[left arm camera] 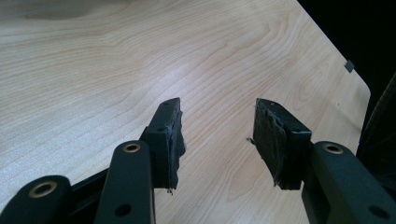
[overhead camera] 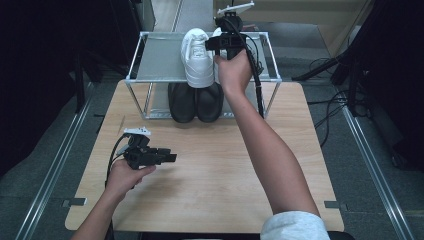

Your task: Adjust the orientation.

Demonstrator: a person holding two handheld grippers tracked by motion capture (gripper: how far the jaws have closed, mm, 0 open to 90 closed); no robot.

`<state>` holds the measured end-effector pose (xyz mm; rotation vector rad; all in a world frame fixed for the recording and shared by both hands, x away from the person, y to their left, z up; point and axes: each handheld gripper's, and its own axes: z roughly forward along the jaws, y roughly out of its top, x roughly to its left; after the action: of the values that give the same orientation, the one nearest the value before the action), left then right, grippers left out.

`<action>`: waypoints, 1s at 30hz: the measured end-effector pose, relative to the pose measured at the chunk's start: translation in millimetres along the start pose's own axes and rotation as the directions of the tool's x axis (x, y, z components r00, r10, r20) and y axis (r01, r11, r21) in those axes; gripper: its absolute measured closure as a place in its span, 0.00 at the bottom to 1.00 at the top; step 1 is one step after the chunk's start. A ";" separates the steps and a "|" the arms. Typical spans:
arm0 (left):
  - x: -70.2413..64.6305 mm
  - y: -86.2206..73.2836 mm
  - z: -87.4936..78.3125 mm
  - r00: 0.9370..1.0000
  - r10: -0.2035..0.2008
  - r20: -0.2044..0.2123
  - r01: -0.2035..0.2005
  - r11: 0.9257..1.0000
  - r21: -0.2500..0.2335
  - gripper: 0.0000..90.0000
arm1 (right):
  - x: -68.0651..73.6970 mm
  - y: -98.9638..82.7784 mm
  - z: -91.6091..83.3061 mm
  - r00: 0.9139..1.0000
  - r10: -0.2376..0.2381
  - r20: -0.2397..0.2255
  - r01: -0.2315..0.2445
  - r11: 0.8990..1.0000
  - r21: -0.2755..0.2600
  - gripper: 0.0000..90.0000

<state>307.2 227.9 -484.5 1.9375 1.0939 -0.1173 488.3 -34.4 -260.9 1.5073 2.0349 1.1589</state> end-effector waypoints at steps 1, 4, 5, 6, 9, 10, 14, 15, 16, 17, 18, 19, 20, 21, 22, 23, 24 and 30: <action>0.0 0.0 0.3 1.000 -0.003 -0.001 0.003 1.000 -0.002 0.58 | -0.2 -1.2 -1.2 1.000 -0.002 -0.004 0.002 1.000 0.000 0.60; -0.1 0.0 0.7 1.000 -0.006 0.000 0.006 1.000 -0.001 0.58 | -1.4 -4.4 -4.3 1.000 -0.001 -0.023 0.001 1.000 0.000 0.60; -0.1 0.1 0.7 1.000 -0.006 -0.001 0.006 1.000 0.000 0.58 | -1.6 -5.6 -5.1 1.000 -0.004 -0.030 0.004 1.000 -0.001 0.60; -0.1 0.1 0.7 1.000 -0.005 -0.002 0.005 1.000 0.000 0.58 | -1.6 -6.9 -6.4 0.999 -0.007 -0.033 0.007 1.000 0.001 0.59; 0.3 0.3 0.9 1.000 -0.001 -0.001 0.001 1.000 0.005 0.58 | -1.2 -9.6 -11.0 0.999 -0.022 -0.036 0.022 1.000 -0.010 0.58; 0.2 0.2 1.1 1.000 -0.002 -0.002 0.002 1.000 0.004 0.58 | -1.5 -9.7 -12.9 0.999 -0.025 -0.042 0.024 1.000 -0.015 0.58; 0.1 0.0 0.8 1.000 -0.002 -0.002 0.002 1.000 0.002 0.58 | -2.3 -10.4 -21.6 0.998 -0.029 -0.059 0.027 0.999 -0.023 0.58; -0.3 -0.1 0.8 1.000 -0.003 -0.004 0.003 1.000 0.001 0.58 | -2.7 -10.9 -23.9 0.998 -0.031 -0.063 0.029 0.999 -0.027 0.58; -0.2 -0.1 0.8 1.000 0.000 -0.002 0.000 1.000 0.004 0.58 | -2.9 -11.4 -26.5 0.997 -0.030 -0.065 0.028 0.999 -0.031 0.58; -0.6 -0.1 1.1 1.000 -0.005 -0.002 0.005 1.000 0.004 0.58 | -3.5 -11.9 -28.9 0.997 -0.036 -0.065 0.034 0.999 -0.032 0.58; -0.7 -0.1 1.4 1.000 -0.006 -0.002 0.006 1.000 0.003 0.58 | -4.0 -12.3 -31.3 0.997 -0.038 -0.068 0.035 0.999 -0.035 0.58; -0.9 -0.1 1.6 1.000 -0.006 -0.002 0.006 1.000 0.004 0.58 | -4.5 -12.7 -33.8 0.997 -0.037 -0.070 0.035 0.999 -0.036 0.57; -0.8 0.0 1.5 1.000 -0.001 -0.002 0.001 1.000 0.006 0.58 | -4.9 -13.1 -36.1 0.997 -0.037 -0.073 0.034 0.999 -0.037 0.57; -1.4 0.0 1.9 1.000 -0.003 -0.004 0.003 1.000 0.003 0.58 | -5.9 -13.6 -38.4 0.996 -0.038 -0.081 0.035 0.999 -0.034 0.57; -1.5 0.0 2.1 1.000 -0.004 -0.003 0.004 1.000 0.002 0.58 | -6.3 -14.1 -40.5 0.995 -0.032 -0.093 0.030 0.999 -0.027 0.57; -1.3 0.1 2.0 1.000 -0.002 -0.005 0.002 1.000 0.007 0.58 | -6.6 -15.0 -42.2 0.994 -0.033 -0.105 0.031 0.999 -0.025 0.57; -1.2 0.1 2.2 1.000 -0.003 -0.006 0.003 1.000 0.006 0.58 | -6.2 -16.1 -44.3 0.993 -0.037 -0.109 0.035 0.999 -0.023 0.57; -0.6 0.0 1.5 1.000 -0.003 -0.005 0.003 1.000 0.009 0.58 | -5.4 -27.4 -54.0 0.988 -0.059 -0.144 0.056 0.998 -0.025 0.57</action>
<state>307.3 226.4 -485.1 1.9452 1.1009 -0.1194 435.9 -63.6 -250.8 1.3820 2.1380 1.2961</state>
